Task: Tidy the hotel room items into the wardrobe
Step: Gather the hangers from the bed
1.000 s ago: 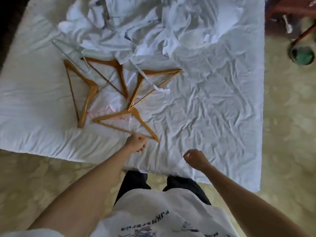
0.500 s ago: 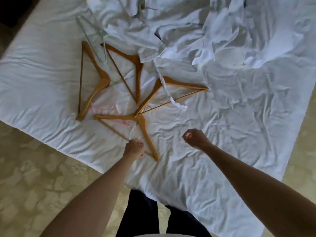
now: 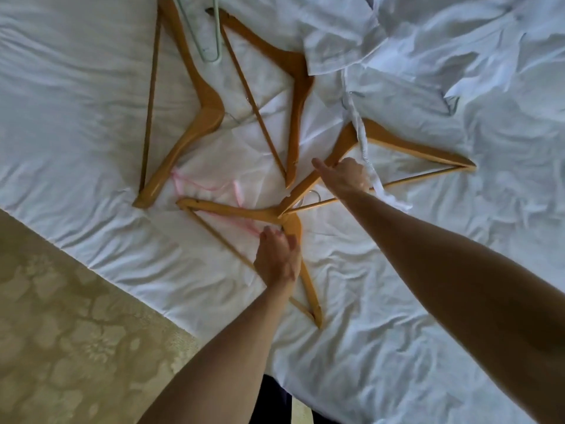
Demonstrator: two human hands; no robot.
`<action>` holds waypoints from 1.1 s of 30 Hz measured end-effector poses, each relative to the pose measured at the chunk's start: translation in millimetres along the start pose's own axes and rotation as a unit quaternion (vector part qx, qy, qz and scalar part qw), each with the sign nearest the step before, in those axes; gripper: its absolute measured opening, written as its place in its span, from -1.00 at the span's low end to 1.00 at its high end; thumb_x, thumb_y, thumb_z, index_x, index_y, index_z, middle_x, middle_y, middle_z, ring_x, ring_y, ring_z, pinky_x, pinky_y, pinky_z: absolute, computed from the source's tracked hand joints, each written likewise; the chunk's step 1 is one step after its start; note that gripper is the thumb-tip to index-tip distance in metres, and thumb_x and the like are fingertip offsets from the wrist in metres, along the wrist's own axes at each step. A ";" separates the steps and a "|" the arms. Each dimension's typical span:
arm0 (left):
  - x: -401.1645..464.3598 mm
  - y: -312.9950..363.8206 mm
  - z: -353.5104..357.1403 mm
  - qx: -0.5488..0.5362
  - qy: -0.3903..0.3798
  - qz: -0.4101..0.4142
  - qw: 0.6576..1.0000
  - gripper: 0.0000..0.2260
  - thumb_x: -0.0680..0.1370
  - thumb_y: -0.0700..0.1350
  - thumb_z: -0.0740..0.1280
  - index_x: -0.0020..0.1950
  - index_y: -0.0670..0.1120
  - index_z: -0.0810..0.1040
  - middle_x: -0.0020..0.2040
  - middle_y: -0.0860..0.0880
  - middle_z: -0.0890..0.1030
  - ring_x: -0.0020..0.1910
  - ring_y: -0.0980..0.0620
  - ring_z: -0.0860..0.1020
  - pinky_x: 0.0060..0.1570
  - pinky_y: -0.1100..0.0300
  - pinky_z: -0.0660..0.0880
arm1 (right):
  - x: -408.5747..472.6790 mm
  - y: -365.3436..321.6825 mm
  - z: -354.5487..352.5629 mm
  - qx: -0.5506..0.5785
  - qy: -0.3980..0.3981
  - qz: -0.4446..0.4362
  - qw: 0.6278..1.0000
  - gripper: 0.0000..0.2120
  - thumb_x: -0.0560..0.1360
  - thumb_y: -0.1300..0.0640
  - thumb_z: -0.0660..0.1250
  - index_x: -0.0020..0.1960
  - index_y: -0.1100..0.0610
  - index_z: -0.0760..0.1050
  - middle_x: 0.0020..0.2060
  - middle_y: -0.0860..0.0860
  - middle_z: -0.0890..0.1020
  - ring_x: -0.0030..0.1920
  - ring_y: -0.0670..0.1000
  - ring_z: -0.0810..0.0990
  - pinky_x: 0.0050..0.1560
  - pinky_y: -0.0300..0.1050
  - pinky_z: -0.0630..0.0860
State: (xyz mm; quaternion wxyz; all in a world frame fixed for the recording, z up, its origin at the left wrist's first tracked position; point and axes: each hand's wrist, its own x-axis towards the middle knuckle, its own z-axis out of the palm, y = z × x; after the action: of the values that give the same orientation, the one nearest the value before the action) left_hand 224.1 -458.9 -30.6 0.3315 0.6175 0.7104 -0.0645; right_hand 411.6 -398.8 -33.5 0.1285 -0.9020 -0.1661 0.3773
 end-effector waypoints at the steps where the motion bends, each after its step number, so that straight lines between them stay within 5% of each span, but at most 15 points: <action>1: 9.0 -3.0 -1.6 -0.011 0.042 0.032 0.999 -0.76 0.51 0.00 0.34 0.11 -0.08 0.50 0.09 -0.08 0.60 0.08 -0.12 0.57 -0.01 0.03 0.50 | 6.3 -2.6 6.3 0.015 0.002 0.014 1.000 -0.46 0.50 -0.31 0.31 0.11 0.17 0.58 -0.05 0.06 0.63 -0.04 0.12 0.59 -0.05 -0.02 0.51; 5: 58.0 -26.9 -13.9 0.148 0.087 0.169 0.971 -0.57 0.31 -0.13 0.41 0.18 -0.08 0.51 0.17 -0.12 0.54 0.17 -0.15 0.48 0.07 -0.02 0.42 | 21.4 -7.9 20.7 0.033 0.029 0.042 0.998 -0.47 0.49 -0.21 0.34 0.22 0.20 0.56 0.10 0.12 0.66 0.08 0.18 0.64 0.11 0.05 0.58; 8: 89.4 -33.0 -26.3 0.239 0.070 0.244 0.937 -0.66 0.29 -0.09 0.41 0.05 -0.06 0.54 0.07 -0.09 0.57 0.14 -0.14 0.48 0.08 -0.02 0.41 | 27.5 -8.1 27.7 0.032 0.039 0.068 0.996 -0.47 0.44 -0.23 0.31 0.19 0.16 0.56 0.05 0.10 0.67 0.03 0.19 0.65 0.09 0.07 0.62; 12: 105.9 -29.9 -46.4 0.293 -0.018 0.303 0.907 -0.73 0.36 -0.02 0.51 -0.04 -0.11 0.60 -0.07 -0.12 0.65 0.02 -0.17 0.58 0.03 -0.01 0.46 | 21.1 -7.7 19.0 0.102 0.015 0.100 0.990 -0.71 0.51 -0.03 0.28 -0.05 0.21 0.56 -0.19 0.10 0.66 -0.21 0.15 0.70 -0.10 0.09 0.69; 16: 91.1 -28.8 -80.6 0.305 -0.173 0.245 0.904 -0.69 0.51 0.20 0.39 -0.09 -0.05 0.60 -0.08 -0.08 0.66 -0.03 -0.14 0.64 -0.04 0.06 0.52 | -7.8 6.9 4.7 0.205 0.035 0.149 0.967 -0.67 0.53 0.17 0.16 0.20 0.29 0.50 -0.12 0.17 0.67 -0.34 0.14 0.69 -0.20 0.04 0.68; 18: 73.9 -30.4 -100.0 0.282 -0.219 0.229 0.906 -0.64 0.48 0.26 0.38 -0.20 -0.03 0.57 -0.17 -0.03 0.64 -0.09 -0.11 0.64 -0.09 0.09 0.52 | -30.6 22.6 -2.6 0.209 0.046 0.166 0.963 -0.67 0.52 0.18 0.14 0.21 0.28 0.50 -0.18 0.16 0.66 -0.36 0.13 0.67 -0.18 0.07 0.69; 21: 43.4 -35.1 -124.1 0.236 -0.274 0.182 0.914 -0.77 0.48 0.10 0.40 -0.23 -0.04 0.62 -0.32 0.05 0.60 -0.16 -0.06 0.65 -0.08 0.12 0.52 | -74.5 50.7 -20.4 0.181 0.063 0.144 0.971 -0.69 0.53 0.15 0.17 0.18 0.25 0.53 -0.19 0.12 0.62 -0.30 0.12 0.63 -0.09 0.14 0.68; 24: 1.8 -35.9 -141.5 0.095 -0.341 0.093 0.931 -0.68 0.47 -0.01 0.48 -0.43 -0.09 0.55 -0.55 0.04 0.54 -0.51 0.06 0.53 -0.34 0.26 0.48 | -124.5 79.3 -42.5 0.171 0.070 0.069 0.980 -0.75 0.56 0.00 0.25 0.07 0.16 0.56 -0.22 0.10 0.62 -0.24 0.14 0.64 -0.09 0.14 0.66; 27: -53.6 -32.3 -157.8 -0.065 -0.321 0.043 0.944 -0.70 0.50 -0.06 0.49 -0.36 -0.18 0.58 -0.48 -0.07 0.56 -0.56 0.08 0.48 -0.47 0.30 0.44 | -176.6 106.5 -67.7 0.197 0.070 0.006 0.978 -0.75 0.52 -0.09 0.31 -0.12 0.11 0.52 -0.35 0.07 0.58 -0.31 0.13 0.60 -0.18 0.17 0.61; 30: -118.7 -27.7 -169.8 -0.220 -0.258 0.022 0.940 -0.76 0.53 -0.10 0.45 -0.19 -0.27 0.65 -0.37 -0.13 0.62 -0.44 0.01 0.55 -0.37 0.23 0.52 | -230.3 122.1 -96.2 0.218 0.056 -0.038 0.974 -0.65 0.54 -0.05 0.33 -0.13 0.27 0.52 -0.42 0.07 0.51 -0.42 0.04 0.50 -0.38 0.00 0.49; 33: -182.1 -28.3 -176.2 -0.322 -0.172 0.017 0.931 -0.79 0.51 -0.14 0.44 -0.26 -0.25 0.65 -0.38 -0.12 0.63 -0.37 -0.03 0.57 -0.26 0.14 0.55 | -290.0 131.1 -123.4 0.258 0.017 -0.094 0.962 -0.68 0.58 0.02 0.34 -0.17 0.28 0.52 -0.44 0.04 0.52 -0.51 -0.09 0.46 -0.48 -0.22 0.43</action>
State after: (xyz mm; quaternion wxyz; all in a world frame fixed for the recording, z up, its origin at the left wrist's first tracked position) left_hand 132.3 -529.1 196.6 0.6304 0.4692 0.6146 0.0682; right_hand 336.0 -646.6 188.8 0.3943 -0.8251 -0.1448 0.3780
